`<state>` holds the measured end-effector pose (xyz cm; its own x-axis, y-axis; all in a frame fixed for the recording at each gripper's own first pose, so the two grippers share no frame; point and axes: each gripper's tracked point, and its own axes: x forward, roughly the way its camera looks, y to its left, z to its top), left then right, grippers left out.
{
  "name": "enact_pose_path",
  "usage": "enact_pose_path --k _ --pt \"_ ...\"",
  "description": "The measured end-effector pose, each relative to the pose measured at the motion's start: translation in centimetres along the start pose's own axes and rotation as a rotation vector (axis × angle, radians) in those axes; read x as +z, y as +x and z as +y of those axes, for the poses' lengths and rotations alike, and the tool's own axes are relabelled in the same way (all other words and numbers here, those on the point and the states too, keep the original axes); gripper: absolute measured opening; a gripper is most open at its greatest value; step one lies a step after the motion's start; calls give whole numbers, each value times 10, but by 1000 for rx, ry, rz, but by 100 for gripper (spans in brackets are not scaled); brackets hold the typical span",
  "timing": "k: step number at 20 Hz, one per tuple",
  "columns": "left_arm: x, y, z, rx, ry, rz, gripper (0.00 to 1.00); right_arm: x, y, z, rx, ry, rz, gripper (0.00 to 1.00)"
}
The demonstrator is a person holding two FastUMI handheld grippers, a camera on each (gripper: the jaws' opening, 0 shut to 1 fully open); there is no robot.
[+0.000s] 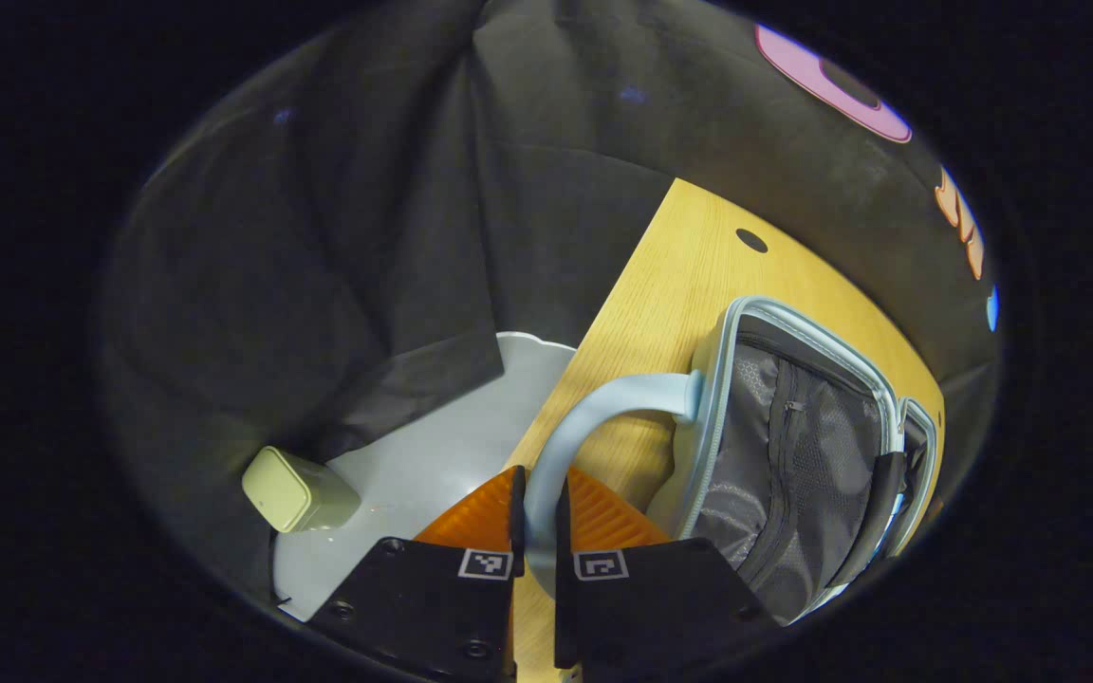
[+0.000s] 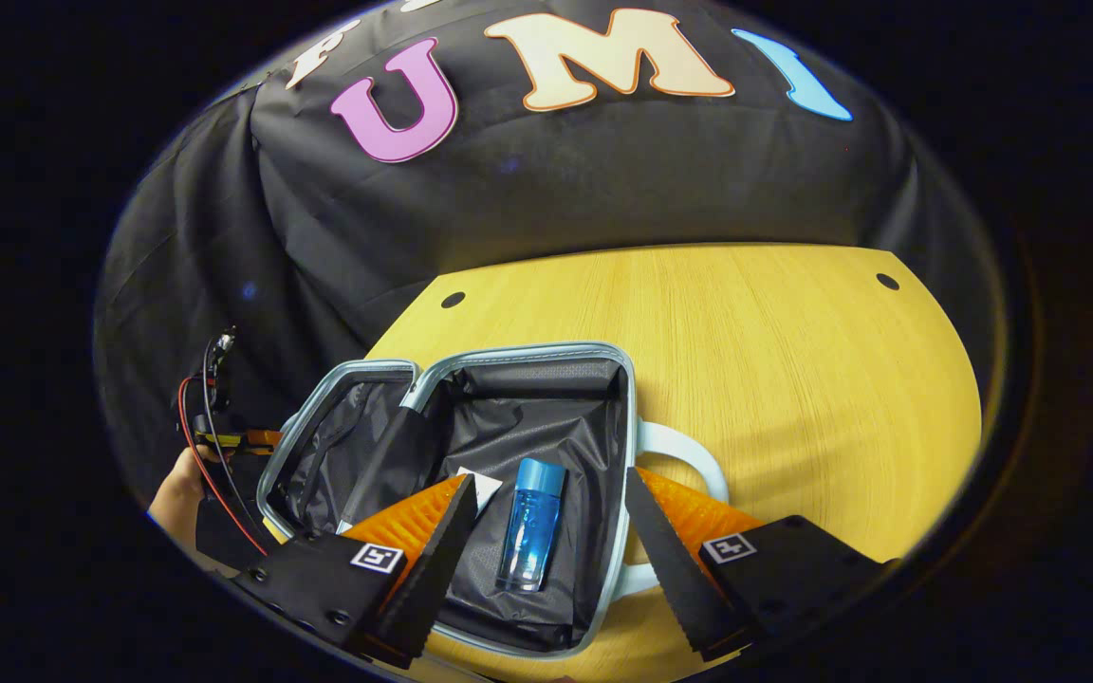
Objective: First open the suitcase, pack the skin care products into it, and then close the suitcase.
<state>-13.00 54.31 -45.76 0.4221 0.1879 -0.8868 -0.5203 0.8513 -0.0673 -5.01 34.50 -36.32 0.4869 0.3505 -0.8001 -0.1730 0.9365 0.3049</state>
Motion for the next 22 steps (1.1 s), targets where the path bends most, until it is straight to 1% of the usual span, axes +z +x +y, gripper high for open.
enact_pose_path --k 1,2,3,4,6,10,14,16,22 --pt "6 -12 -5 -9 19 -22 6 2 -2 -2 0 -4 -14 98" --pt "15 -23 -5 1 44 -53 4 6 -5 -4 1 -11 -28 98" --pt "24 -37 -6 10 67 -84 2 7 -6 -6 3 -18 -39 94" --pt "36 -50 -9 7 92 -115 1 8 -7 -7 12 -25 -45 98" --pt "43 -73 -17 3 112 -142 0 6 -8 -8 30 -41 -46 98" --pt "54 -122 -37 -8 115 -200 0 8 -13 -9 75 -55 -58 98" --pt "67 -175 -80 -25 187 -288 0 13 -24 -17 115 -59 -70 98" --pt "74 -197 -107 -50 213 -325 0 19 -34 -26 128 -56 -86 98" --pt "78 -237 -182 -108 299 -403 0 20 -59 -72 111 -52 -108 98"
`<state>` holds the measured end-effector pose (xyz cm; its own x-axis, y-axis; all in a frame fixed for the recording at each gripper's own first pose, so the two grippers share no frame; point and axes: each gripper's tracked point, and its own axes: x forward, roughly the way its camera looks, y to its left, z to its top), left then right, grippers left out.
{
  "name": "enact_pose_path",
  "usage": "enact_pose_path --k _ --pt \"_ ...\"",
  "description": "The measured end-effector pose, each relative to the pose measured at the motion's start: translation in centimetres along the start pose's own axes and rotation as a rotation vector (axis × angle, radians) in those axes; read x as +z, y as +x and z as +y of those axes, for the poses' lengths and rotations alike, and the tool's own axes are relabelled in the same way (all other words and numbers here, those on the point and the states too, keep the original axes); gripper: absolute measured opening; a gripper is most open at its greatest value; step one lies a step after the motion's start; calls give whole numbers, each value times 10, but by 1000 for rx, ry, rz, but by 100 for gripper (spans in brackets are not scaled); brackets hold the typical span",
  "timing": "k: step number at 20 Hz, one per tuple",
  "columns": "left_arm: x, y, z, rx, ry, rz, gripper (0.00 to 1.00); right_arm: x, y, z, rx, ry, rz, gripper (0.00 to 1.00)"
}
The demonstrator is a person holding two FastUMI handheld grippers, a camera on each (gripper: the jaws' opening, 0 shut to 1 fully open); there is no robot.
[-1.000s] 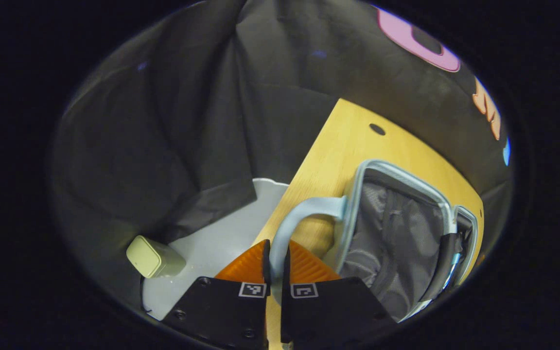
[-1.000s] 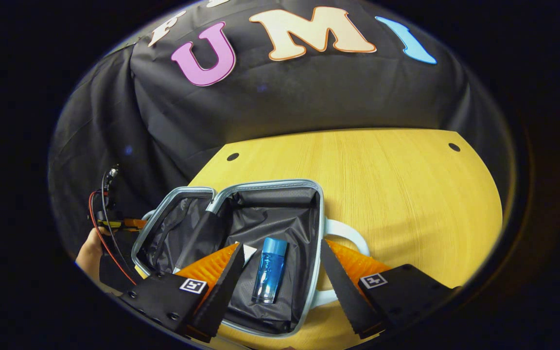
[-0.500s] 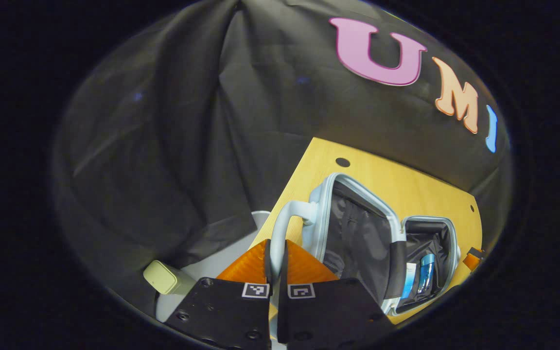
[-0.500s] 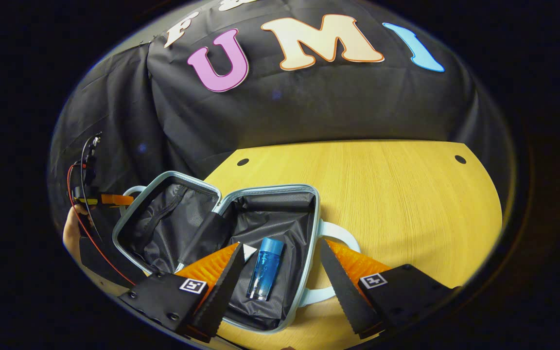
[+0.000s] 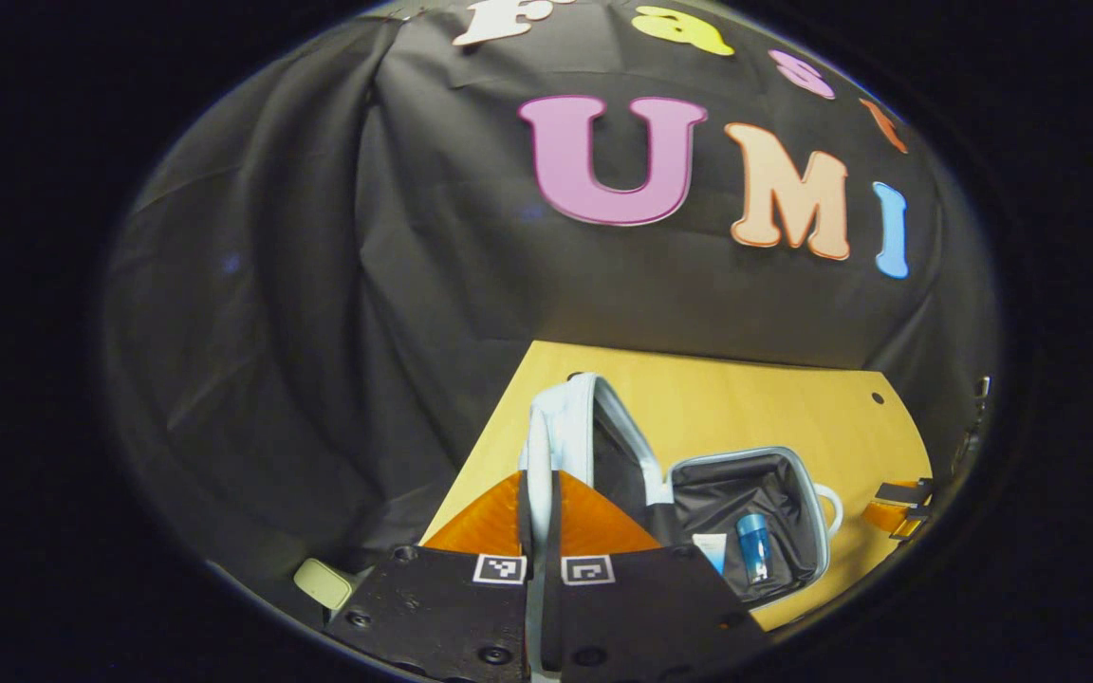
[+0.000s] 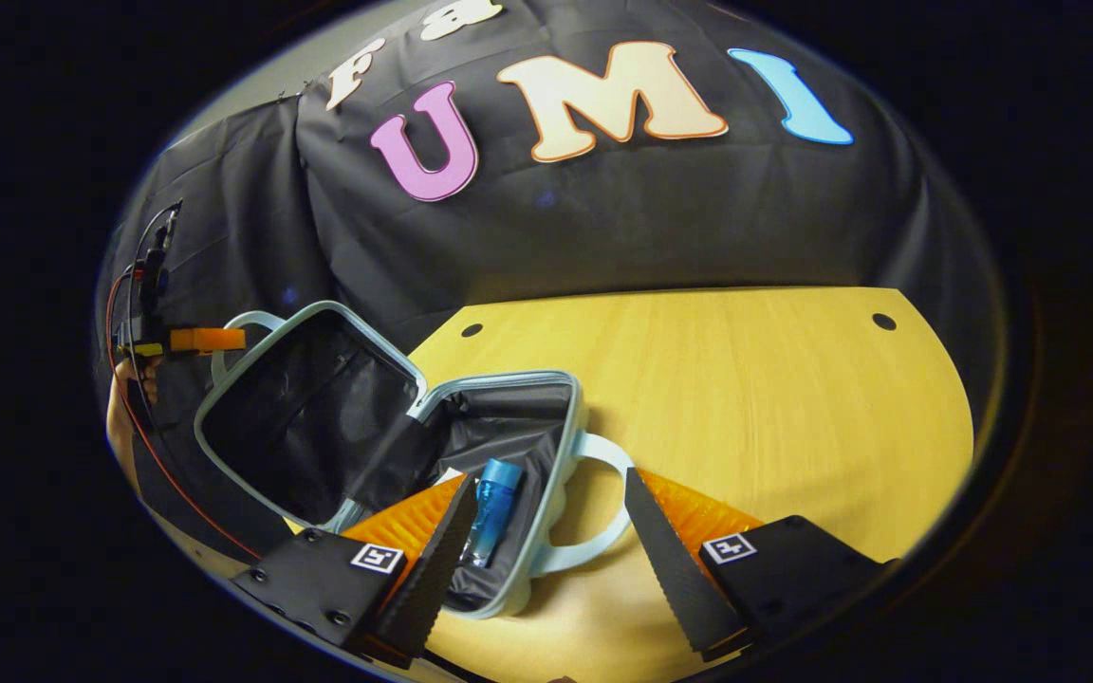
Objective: First open the suitcase, pack the skin care products into it, and then close the suitcase.
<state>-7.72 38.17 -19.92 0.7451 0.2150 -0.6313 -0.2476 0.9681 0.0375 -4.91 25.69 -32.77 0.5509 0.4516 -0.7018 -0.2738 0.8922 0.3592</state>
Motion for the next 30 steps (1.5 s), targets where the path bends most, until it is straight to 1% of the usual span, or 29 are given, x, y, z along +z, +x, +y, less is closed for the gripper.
enact_pose_path --k 1,2,4,6,10,13,16,19,22,26,30 --pt "6 -3 -13 -15 9 -10 0 1 -4 -7 -6 4 -5 94" --pt "11 -5 -24 -28 14 -22 0 3 -8 -13 -10 10 -10 98" --pt "19 -11 -50 -69 19 -35 0 7 -17 -22 -13 25 -22 98" --pt "25 -14 -80 -124 19 -52 0 10 -26 -34 -21 27 -33 98" --pt "32 -14 -136 -221 43 -76 0 3 -39 -50 -36 34 -35 98" --pt "28 -14 -172 -280 35 -63 0 9 -49 -63 -51 39 -45 98" --pt "20 -14 -217 -381 20 -47 0 11 -58 -75 -68 44 -56 98" --pt "4 -12 -262 -468 14 -5 0 13 -67 -90 -88 51 -62 98" --pt "-21 -4 -302 -536 22 50 0 13 -78 -107 -116 59 -68 98" --pt "-56 6 -343 -568 40 133 0 12 -94 -130 -159 76 -77 98" --pt "-94 24 -367 -554 109 212 0 10 -111 -153 -194 103 -104 98"
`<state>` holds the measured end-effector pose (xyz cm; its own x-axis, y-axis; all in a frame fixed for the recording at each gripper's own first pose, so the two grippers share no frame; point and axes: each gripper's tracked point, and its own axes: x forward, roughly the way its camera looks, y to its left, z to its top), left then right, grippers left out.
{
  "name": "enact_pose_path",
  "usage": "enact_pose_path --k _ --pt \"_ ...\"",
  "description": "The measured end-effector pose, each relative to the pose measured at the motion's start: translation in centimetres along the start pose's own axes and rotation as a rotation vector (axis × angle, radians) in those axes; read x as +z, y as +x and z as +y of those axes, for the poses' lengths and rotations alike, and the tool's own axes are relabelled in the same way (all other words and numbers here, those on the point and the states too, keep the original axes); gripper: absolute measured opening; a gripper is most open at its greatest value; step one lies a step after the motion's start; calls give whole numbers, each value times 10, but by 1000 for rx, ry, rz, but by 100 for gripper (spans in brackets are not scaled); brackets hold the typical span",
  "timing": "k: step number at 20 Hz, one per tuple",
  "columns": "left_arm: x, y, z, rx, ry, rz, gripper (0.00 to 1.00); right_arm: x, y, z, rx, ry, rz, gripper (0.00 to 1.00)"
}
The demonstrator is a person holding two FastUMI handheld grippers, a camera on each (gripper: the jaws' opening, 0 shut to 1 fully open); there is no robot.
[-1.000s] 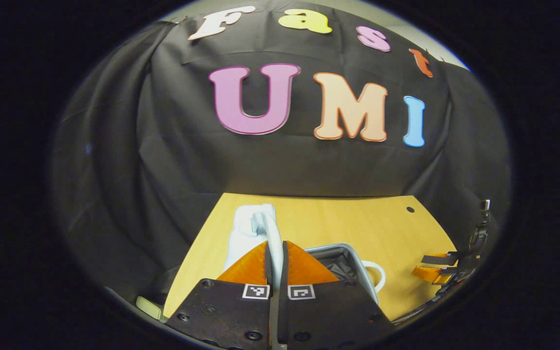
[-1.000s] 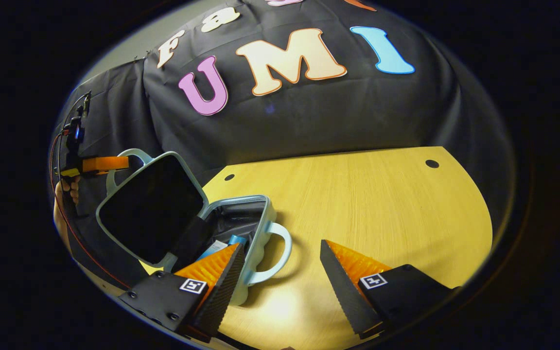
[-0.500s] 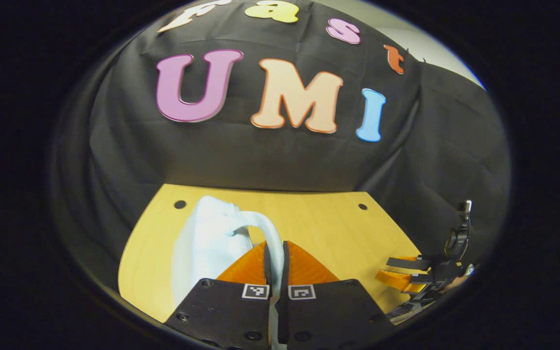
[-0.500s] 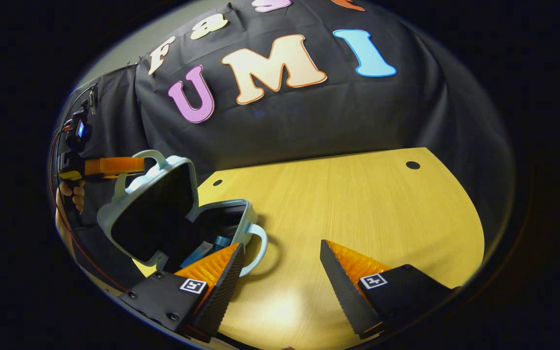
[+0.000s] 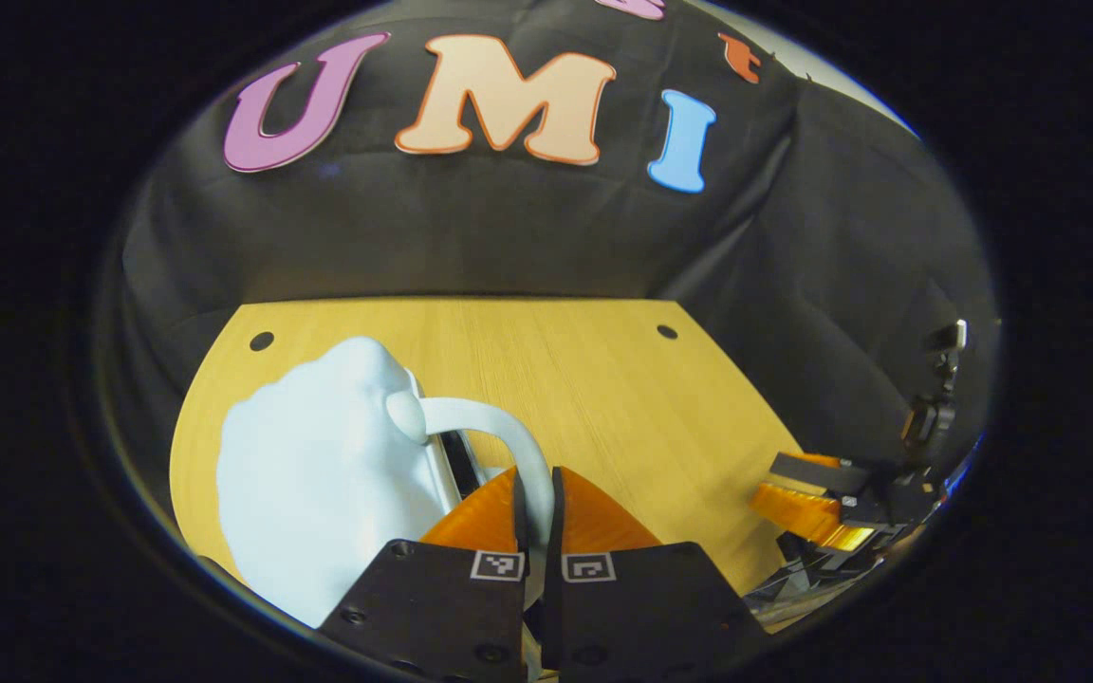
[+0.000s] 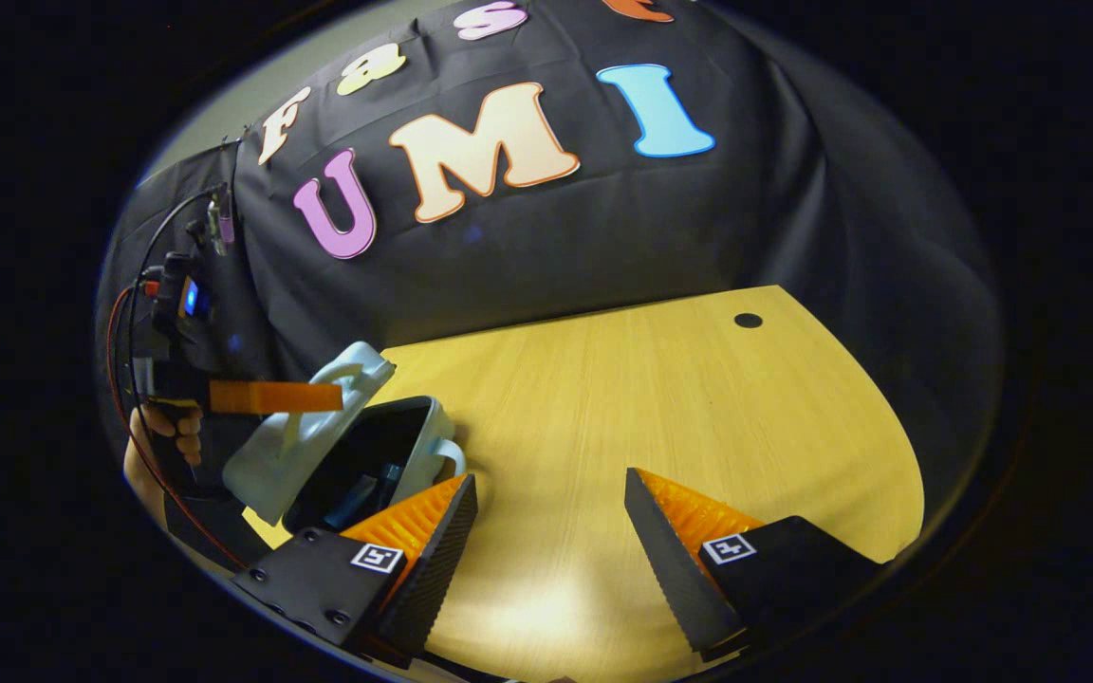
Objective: First open the suitcase, pack the skin care products into it, and then close the suitcase.
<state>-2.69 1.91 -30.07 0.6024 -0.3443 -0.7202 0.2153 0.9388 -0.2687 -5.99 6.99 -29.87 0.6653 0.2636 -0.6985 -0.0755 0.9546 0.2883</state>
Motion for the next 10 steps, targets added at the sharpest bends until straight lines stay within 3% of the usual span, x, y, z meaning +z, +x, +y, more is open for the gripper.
enact_pose_path --k 6,10 --pt "-45 38 -14 46 29 108 1 2 -17 -43 -44 14 -1 98" --pt "-66 53 -18 81 -6 126 10 3 -29 -67 -48 1 18 98"
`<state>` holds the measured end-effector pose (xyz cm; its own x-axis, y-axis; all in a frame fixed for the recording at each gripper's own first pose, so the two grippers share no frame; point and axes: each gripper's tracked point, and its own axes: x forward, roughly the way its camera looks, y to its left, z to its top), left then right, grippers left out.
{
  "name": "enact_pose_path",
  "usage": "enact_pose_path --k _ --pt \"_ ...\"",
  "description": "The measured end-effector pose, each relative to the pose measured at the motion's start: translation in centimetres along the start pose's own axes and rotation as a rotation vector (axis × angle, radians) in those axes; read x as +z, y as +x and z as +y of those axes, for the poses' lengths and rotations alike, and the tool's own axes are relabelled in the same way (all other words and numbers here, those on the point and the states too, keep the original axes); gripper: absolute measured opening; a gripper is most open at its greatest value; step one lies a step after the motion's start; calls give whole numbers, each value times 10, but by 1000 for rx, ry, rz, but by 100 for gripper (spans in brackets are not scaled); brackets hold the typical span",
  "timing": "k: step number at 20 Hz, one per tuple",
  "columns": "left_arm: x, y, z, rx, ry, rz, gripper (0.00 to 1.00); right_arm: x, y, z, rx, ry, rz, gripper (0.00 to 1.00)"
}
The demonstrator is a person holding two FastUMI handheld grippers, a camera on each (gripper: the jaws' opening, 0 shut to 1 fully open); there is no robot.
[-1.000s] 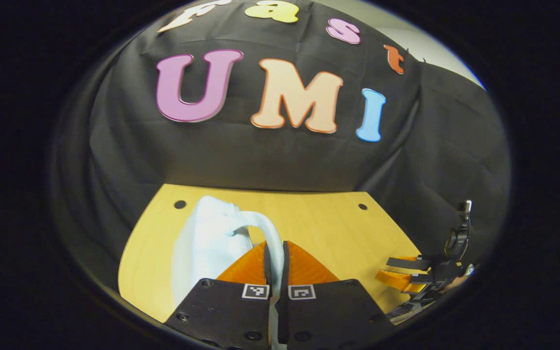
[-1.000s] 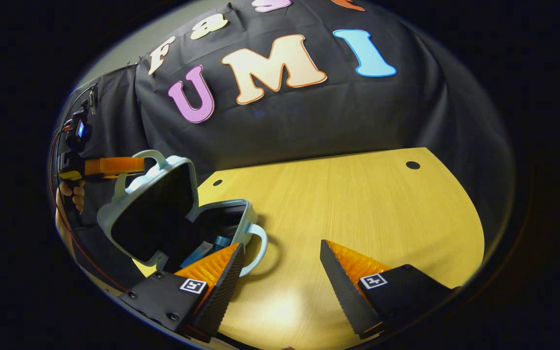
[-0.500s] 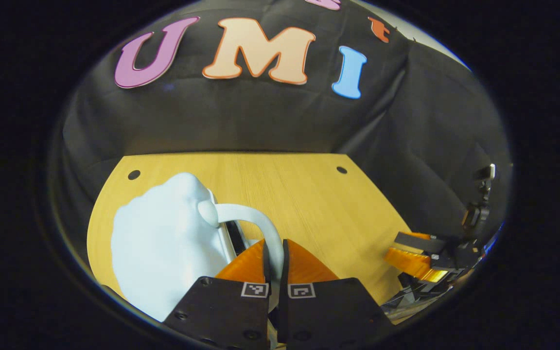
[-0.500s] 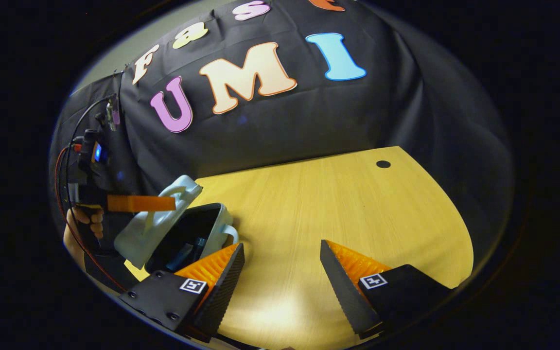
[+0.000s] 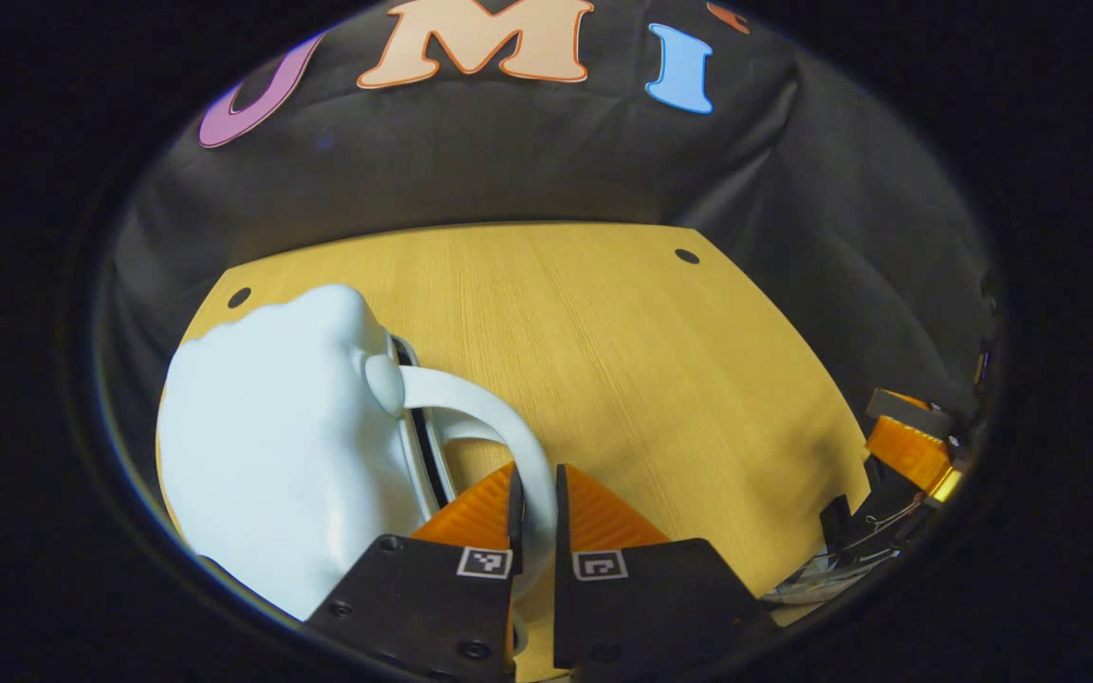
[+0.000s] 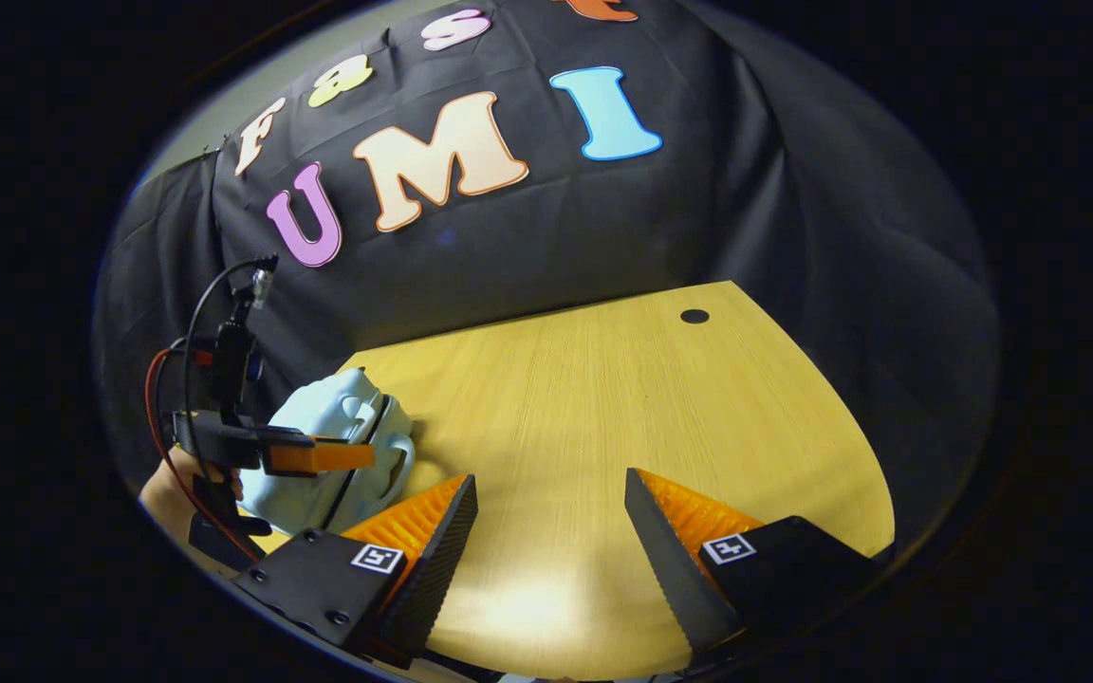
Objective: First open the suitcase, pack the skin care products into it, and then close the suitcase.
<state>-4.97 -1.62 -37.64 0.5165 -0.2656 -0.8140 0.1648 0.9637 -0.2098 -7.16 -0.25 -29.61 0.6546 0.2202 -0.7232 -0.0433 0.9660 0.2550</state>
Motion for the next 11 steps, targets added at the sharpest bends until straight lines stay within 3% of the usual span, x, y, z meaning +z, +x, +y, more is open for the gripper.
enact_pose_path --k 3,5,6,7,8,11 --pt "50 -29 -18 46 13 -271 31 24 -8 -4 15 -65 -61 98" --pt "83 -65 -22 128 48 -424 70 55 -17 2 28 -113 -149 98" --pt "92 -87 -20 192 53 -493 78 74 -21 6 26 -140 -206 98" --pt "107 -103 -21 230 62 -557 96 93 -29 13 26 -161 -268 98" --pt "116 -122 -23 257 71 -611 98 114 -37 22 25 -173 -330 93" --pt "121 -142 -29 294 117 -715 97 166 -74 45 4 -182 -530 98"
